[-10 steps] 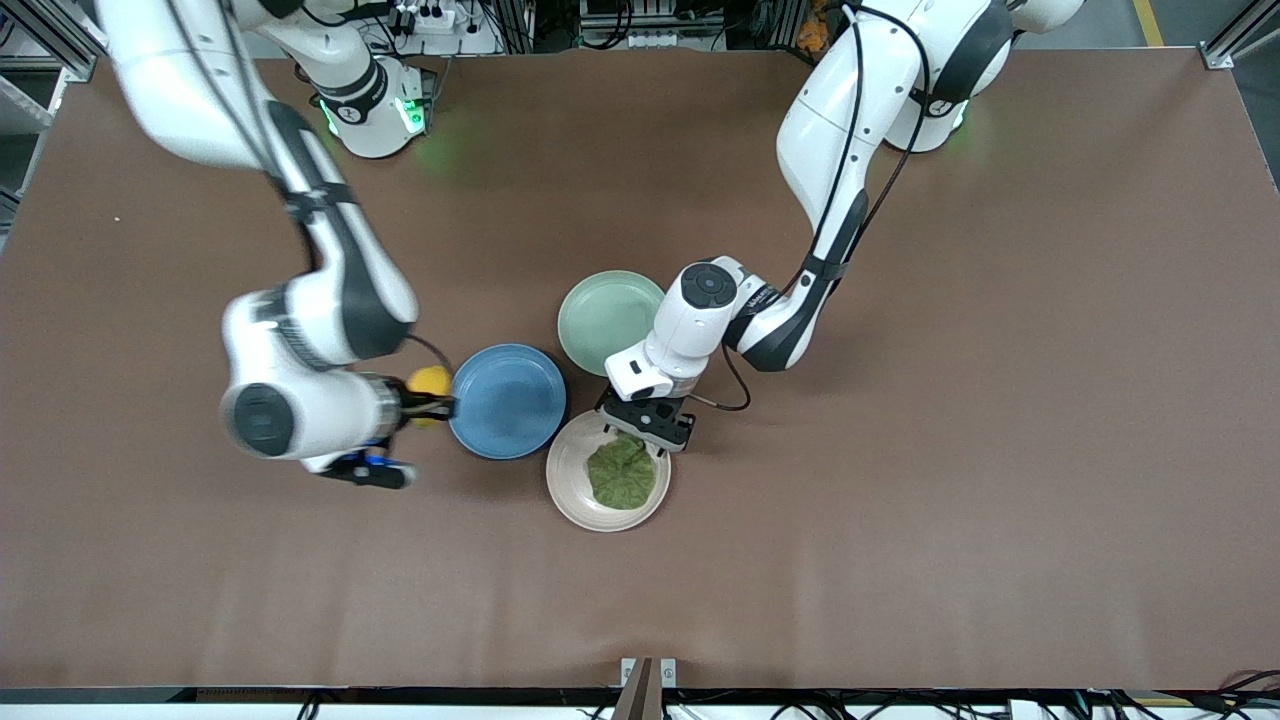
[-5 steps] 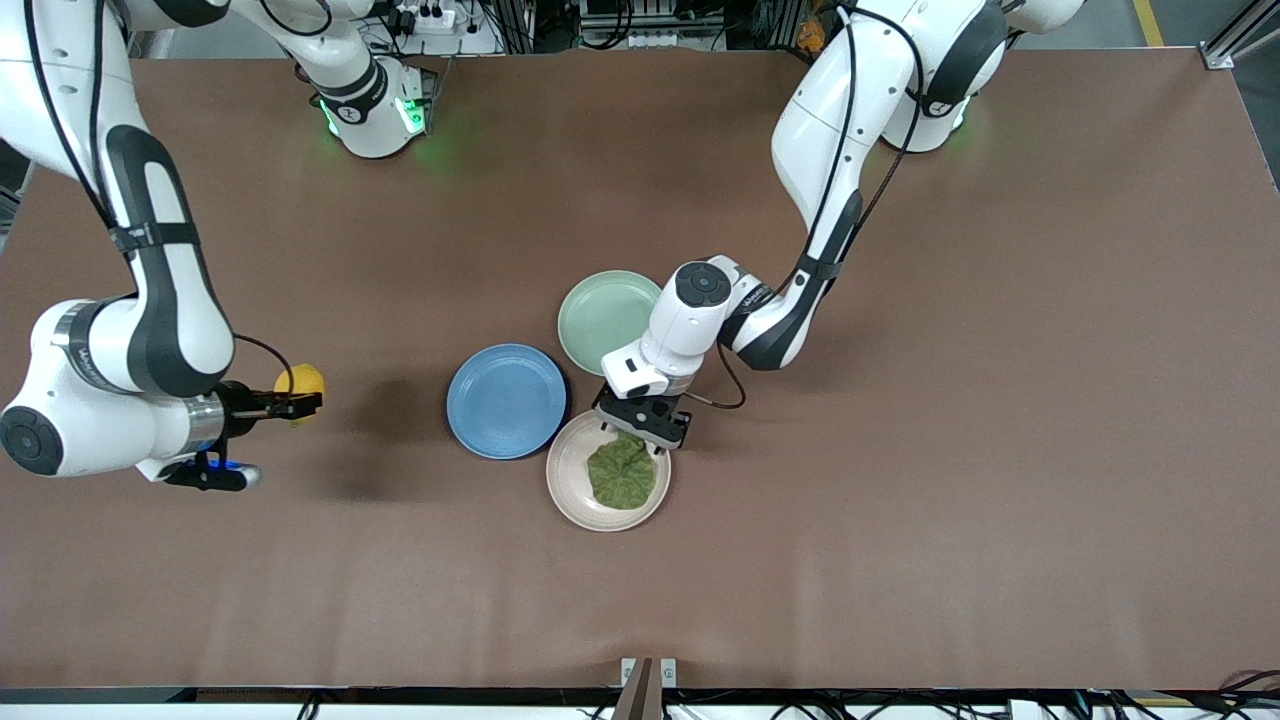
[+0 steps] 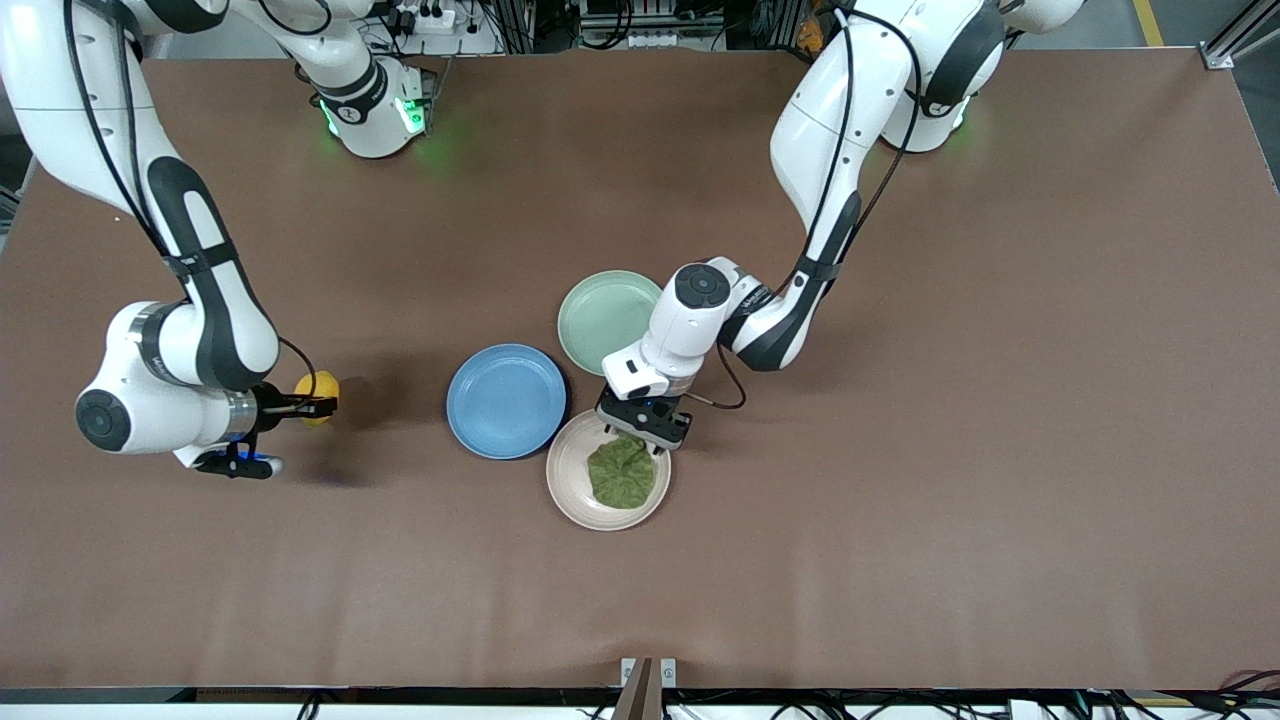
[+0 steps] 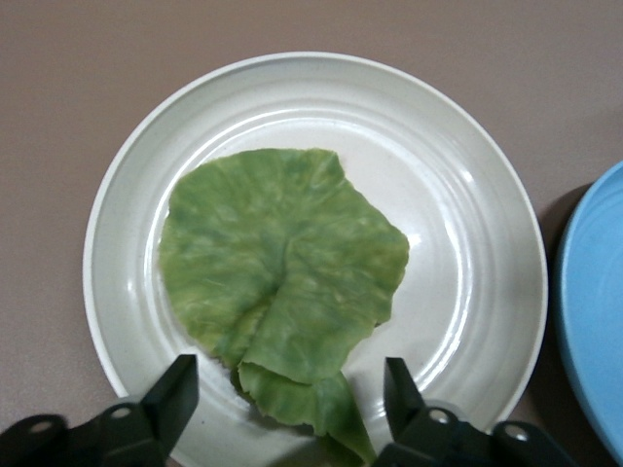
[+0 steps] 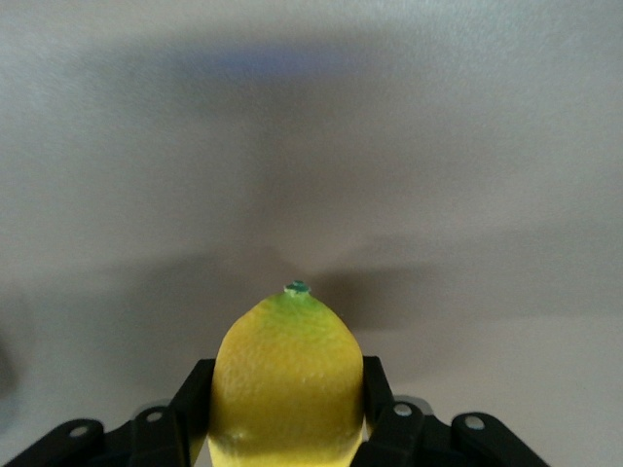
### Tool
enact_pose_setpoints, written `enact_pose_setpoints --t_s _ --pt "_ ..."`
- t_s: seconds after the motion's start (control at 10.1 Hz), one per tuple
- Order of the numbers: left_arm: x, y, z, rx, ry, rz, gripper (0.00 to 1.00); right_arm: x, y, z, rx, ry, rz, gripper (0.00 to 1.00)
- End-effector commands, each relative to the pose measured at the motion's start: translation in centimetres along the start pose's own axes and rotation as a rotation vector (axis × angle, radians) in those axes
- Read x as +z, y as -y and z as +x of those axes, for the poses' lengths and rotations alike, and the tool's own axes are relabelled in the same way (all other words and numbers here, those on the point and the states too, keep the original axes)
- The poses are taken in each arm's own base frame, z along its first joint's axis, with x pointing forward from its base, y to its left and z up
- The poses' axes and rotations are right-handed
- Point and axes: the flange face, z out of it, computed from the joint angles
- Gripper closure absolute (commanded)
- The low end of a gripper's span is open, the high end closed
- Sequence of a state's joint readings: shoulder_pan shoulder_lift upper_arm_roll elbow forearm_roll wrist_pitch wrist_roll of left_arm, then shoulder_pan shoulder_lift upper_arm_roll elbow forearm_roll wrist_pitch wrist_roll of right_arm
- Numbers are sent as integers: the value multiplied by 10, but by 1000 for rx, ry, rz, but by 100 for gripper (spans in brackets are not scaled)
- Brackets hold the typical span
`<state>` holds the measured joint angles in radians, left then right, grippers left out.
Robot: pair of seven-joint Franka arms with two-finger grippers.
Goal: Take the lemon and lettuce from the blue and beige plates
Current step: 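Set the lemon on the table while the left gripper lifts the lettuce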
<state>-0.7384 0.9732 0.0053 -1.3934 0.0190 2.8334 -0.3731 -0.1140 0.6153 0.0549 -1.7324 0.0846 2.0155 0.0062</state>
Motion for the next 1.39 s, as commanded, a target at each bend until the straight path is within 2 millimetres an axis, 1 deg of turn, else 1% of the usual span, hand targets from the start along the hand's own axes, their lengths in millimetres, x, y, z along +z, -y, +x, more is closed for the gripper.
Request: enact_pose_setpoints --t_s 0.0,0.1,0.2,0.3,0.4,0.59,0.69,0.79,0.89,0.99,1.09,1.19,1.29 --pt "3 -2 1 -8 -17 14 44 -4 -6 -5 -6 -9 -14 80" --pt "4 1 1 -9 -15 19 61 0 -6 -5 -4 -3 -14 14" --pt "2 11 6 -14 -25 36 76 2 -6 -5 -4 3 -14 0" --pt "0 12 8 -15 -28 39 90 -3 -12 -4 13 5 -4 0" --pt "-4 12 12 -16 -34 37 100 -18 -14 -3 24 21 9 0" --pt "-17 15 22 -21 -38 48 100 -66 14 -2 9 52 39 0" --pt "-29 20 31 -17 -8 82 100 -96 18 -4 9 73 62 0" --pt "-48 14 38 -12 36 107 100 -122 20 -9 2 102 63 0" --pt "-86 13 57 -18 64 127 100 -137 25 -15 -8 130 60 0" --pt "-125 15 73 -36 93 142 100 -146 29 -18 -14 138 62 0" --pt "-172 29 93 -62 110 165 100 -148 31 -24 -2 163 59 0" --pt "-211 64 111 -100 130 192 100 -157 32 -31 8 168 56 0" --pt "-248 95 120 -102 168 211 100 -170 36 -39 -1 164 55 0"
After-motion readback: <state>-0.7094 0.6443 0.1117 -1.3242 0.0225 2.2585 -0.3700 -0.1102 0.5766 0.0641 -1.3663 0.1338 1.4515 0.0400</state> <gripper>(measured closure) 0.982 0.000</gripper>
